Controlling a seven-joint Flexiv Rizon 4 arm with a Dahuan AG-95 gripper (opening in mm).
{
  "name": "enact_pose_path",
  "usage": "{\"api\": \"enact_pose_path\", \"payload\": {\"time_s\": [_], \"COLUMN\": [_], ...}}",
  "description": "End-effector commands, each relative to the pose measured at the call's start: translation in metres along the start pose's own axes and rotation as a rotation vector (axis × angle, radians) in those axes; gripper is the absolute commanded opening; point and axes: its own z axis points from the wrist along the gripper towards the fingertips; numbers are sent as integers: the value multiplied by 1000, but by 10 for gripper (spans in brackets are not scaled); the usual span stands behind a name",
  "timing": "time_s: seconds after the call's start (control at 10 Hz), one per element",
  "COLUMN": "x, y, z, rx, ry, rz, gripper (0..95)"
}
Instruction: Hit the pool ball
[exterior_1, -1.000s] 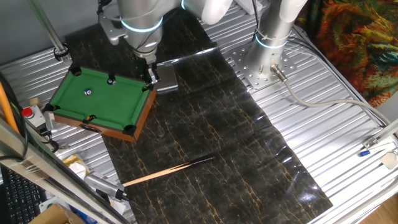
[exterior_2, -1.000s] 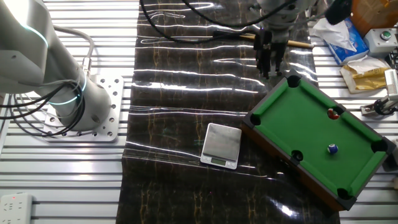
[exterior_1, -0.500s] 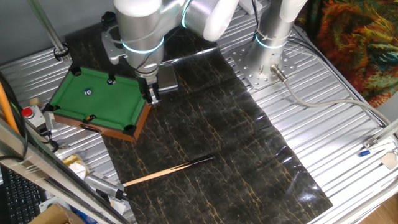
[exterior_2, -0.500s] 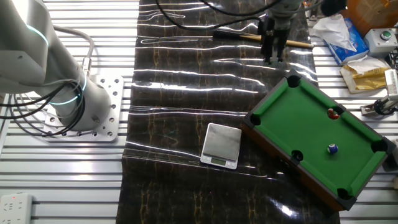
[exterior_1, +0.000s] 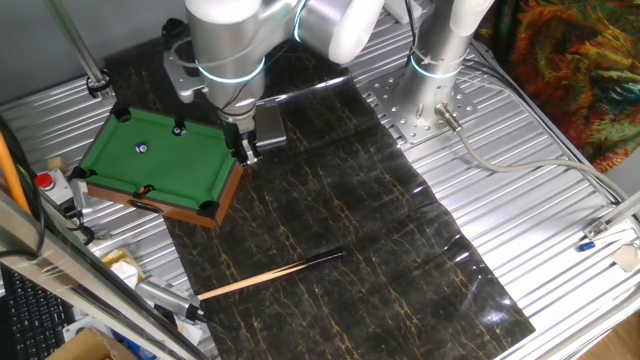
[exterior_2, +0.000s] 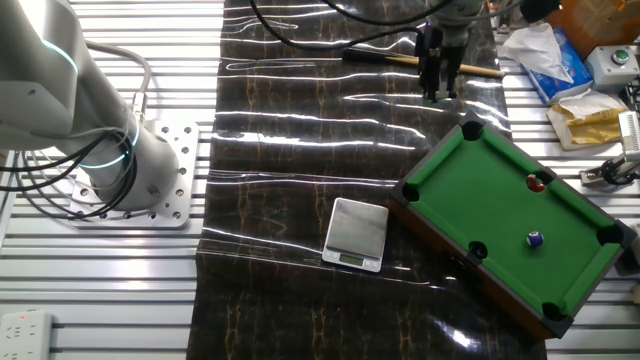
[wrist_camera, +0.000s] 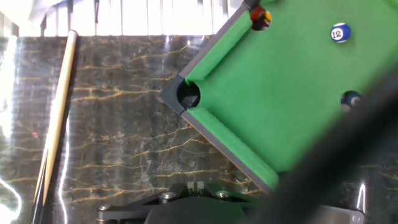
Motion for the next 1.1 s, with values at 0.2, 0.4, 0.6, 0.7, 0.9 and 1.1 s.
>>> {"api": "enact_pose_path", "payload": {"time_s": [0.2, 0.4, 0.6, 0.7, 0.9, 1.1], "x": [-1, -1, -1, -1, -1, -1], "y": [0, 0, 0, 0, 0, 0], "z": [0, 0, 0, 0, 0, 0], "rx": [0, -9, -18, -17, -23, -44], "ry": [3, 18, 23, 26, 28, 22], "rz": [-7, 1, 10, 8, 0, -21], "gripper": [0, 0, 0, 0, 0, 0]}}
